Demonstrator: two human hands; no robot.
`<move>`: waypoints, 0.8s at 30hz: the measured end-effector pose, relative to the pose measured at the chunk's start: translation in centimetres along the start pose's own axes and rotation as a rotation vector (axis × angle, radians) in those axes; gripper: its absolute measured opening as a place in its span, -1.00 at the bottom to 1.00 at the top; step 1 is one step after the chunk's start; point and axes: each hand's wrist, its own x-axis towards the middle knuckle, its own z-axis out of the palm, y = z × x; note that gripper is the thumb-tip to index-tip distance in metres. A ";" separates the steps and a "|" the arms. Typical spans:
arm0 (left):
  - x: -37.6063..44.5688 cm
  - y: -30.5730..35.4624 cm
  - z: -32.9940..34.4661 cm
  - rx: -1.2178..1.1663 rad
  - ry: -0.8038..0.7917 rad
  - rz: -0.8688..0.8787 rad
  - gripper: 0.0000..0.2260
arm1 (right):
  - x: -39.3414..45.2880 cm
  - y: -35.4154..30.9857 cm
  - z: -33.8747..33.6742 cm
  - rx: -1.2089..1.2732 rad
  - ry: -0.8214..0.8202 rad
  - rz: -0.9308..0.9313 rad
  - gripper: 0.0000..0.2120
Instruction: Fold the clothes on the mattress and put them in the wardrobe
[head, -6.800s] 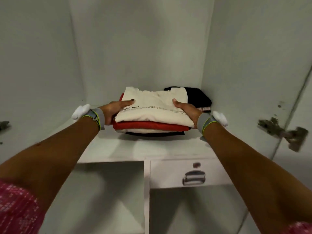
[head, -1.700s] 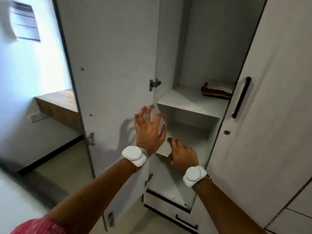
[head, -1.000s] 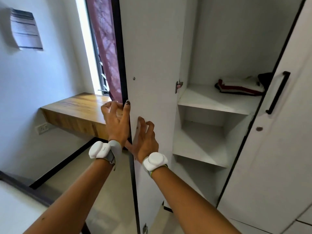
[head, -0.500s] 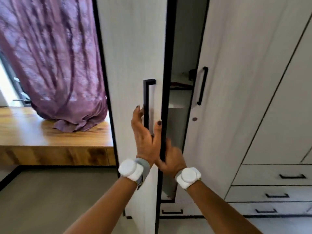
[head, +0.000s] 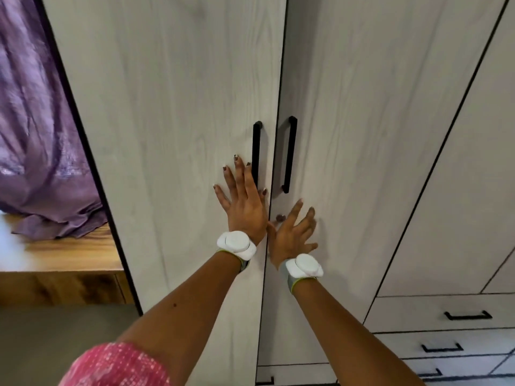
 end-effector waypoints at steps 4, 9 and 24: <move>1.9 -0.6 3.1 0.104 -0.033 -0.030 -0.37 | 4.3 -1.7 0.8 0.113 0.038 0.099 0.04; 3.4 -1.3 5.5 0.168 -0.011 -0.073 -0.37 | 7.0 -2.9 2.5 0.068 0.196 0.065 -0.19; 3.6 -0.9 3.6 0.341 -0.233 -0.027 -0.16 | 6.9 1.3 -0.1 -0.173 0.127 -0.209 0.09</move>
